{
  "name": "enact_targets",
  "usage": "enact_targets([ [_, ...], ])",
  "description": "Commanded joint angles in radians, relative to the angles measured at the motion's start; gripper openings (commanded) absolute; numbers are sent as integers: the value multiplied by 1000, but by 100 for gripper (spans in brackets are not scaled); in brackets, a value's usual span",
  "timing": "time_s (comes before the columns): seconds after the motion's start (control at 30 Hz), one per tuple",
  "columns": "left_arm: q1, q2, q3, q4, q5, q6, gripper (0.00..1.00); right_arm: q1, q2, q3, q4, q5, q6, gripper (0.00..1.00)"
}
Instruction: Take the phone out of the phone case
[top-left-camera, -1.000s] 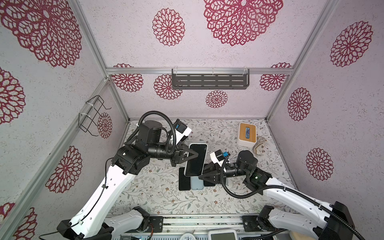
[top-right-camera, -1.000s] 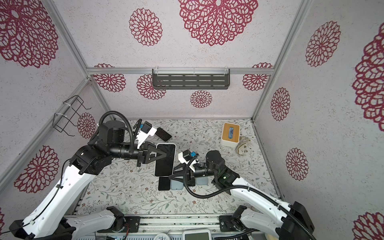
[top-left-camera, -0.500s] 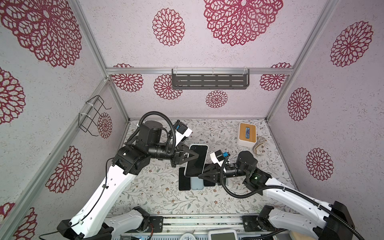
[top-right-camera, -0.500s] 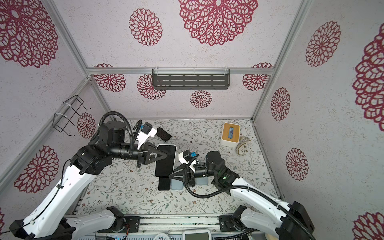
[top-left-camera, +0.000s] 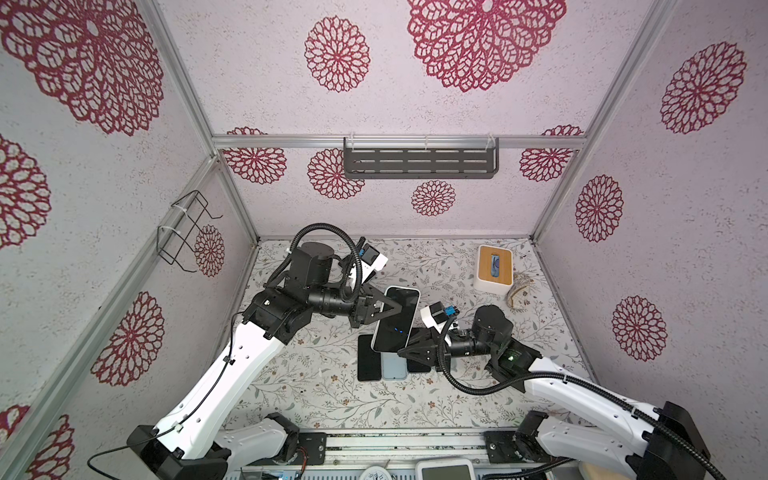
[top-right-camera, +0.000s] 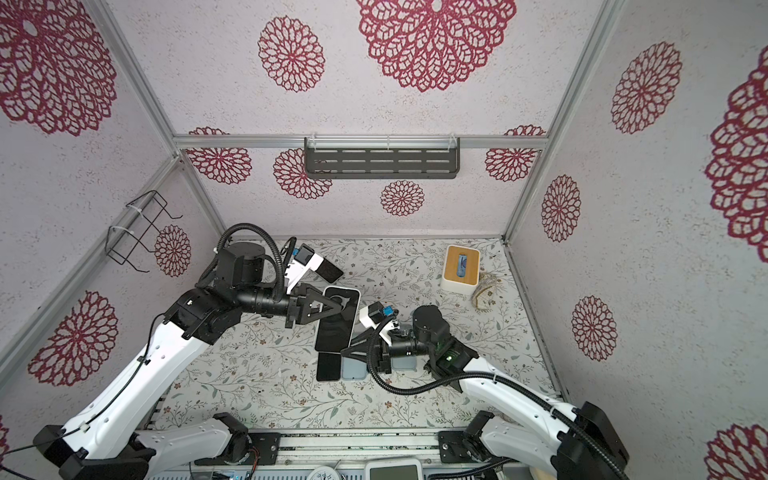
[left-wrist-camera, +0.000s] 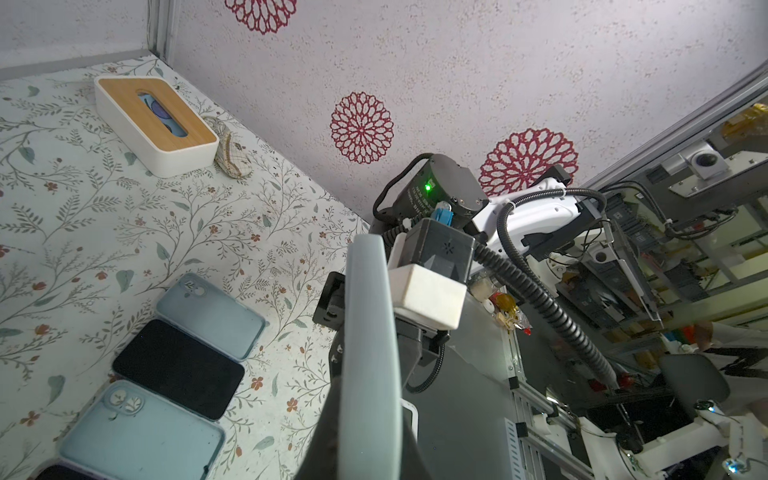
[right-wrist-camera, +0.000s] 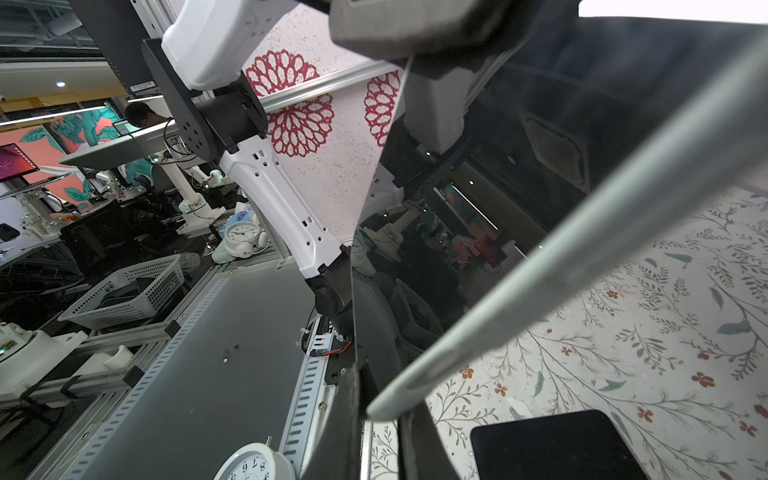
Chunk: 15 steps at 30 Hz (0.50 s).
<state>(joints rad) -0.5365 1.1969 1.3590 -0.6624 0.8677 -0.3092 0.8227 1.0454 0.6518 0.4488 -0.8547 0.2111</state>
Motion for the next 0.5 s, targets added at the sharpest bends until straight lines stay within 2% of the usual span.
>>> enact_targets([
  [0.0,14,43,-30,167,-59,-168,0,22,-22,31,160,3,-120,10],
  [0.2,30,68,-106,302,-40,-303,0,22,-13,35,185,18,-138,10],
  [0.47,32,106,-164,393,-45,-401,0,21,-30,21,231,94,-172,11],
])
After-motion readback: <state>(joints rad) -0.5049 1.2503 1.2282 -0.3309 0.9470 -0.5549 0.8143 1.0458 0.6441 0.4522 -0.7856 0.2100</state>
